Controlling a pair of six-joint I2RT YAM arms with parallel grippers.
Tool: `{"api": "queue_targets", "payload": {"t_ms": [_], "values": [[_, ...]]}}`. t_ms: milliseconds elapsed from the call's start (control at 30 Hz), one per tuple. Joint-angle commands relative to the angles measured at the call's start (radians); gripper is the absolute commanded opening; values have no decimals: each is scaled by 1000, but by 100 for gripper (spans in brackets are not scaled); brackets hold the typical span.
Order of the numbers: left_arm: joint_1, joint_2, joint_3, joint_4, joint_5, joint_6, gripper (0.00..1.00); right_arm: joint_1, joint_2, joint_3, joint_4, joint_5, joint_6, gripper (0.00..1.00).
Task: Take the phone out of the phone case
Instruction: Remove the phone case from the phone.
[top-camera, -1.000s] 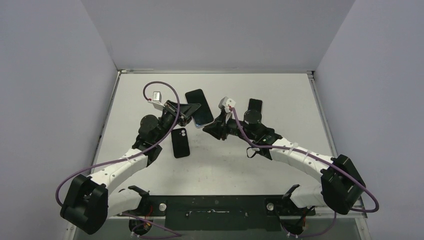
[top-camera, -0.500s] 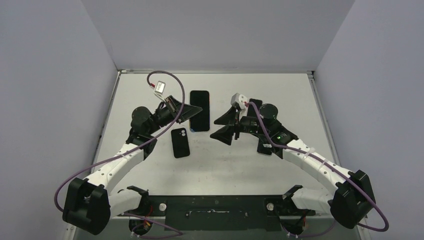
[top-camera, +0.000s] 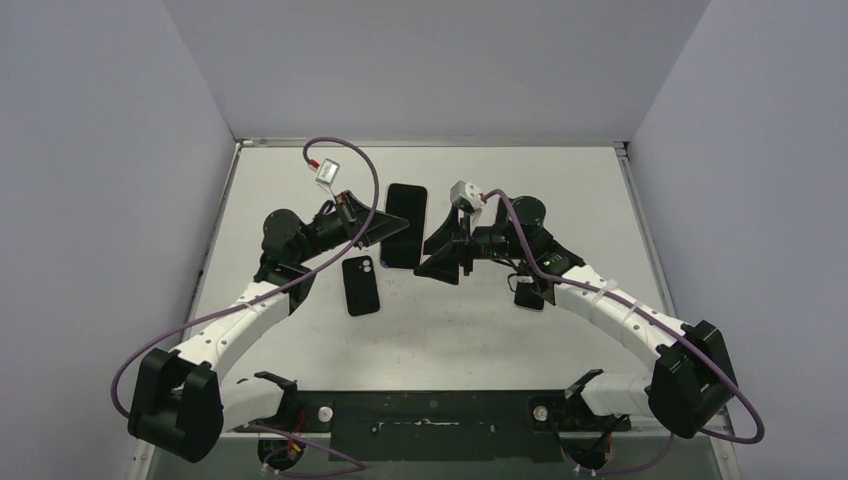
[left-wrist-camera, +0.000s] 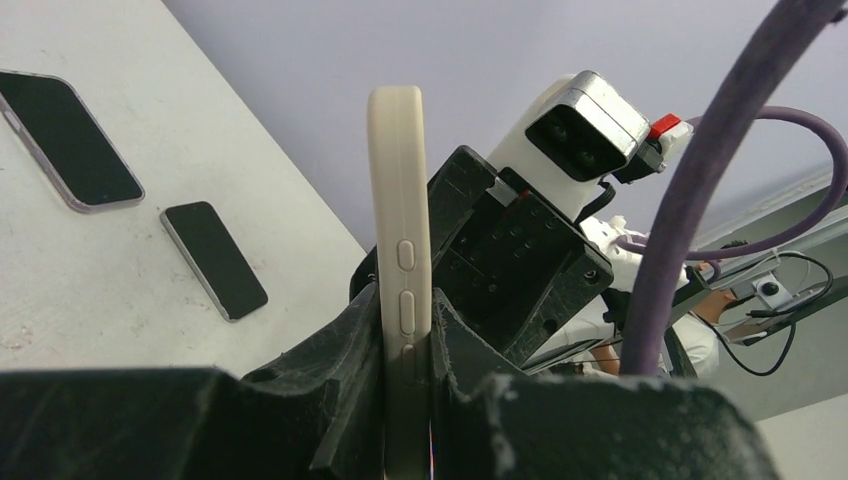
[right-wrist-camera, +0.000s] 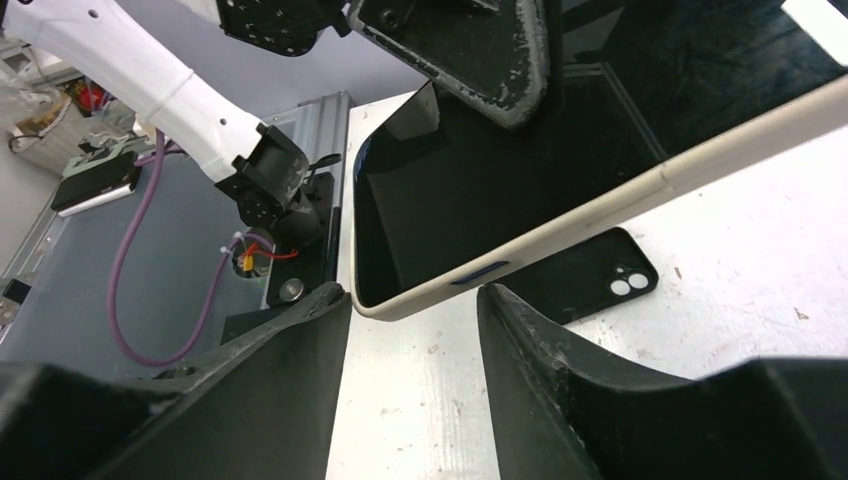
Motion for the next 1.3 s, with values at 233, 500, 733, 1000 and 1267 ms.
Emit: {"api": "queue_targets", "payload": {"t_ms": [233, 500, 733, 1000, 1267], "values": [[-6, 21, 47, 230, 21, -108, 0, 6, 44, 73, 82, -70, -38, 18], [-15, 55, 39, 328, 18, -267, 0, 16, 69, 137, -154, 25, -321, 1], [-26, 68, 35, 341, 20, -302, 0, 37, 81, 167, -191, 102, -395, 0], [-41, 88, 32, 365, 29, -341, 0, 52, 94, 191, -191, 220, -467, 0], [-68, 84, 11, 359, 22, -333, 0, 48, 103, 191, -77, 439, -320, 0]]}}
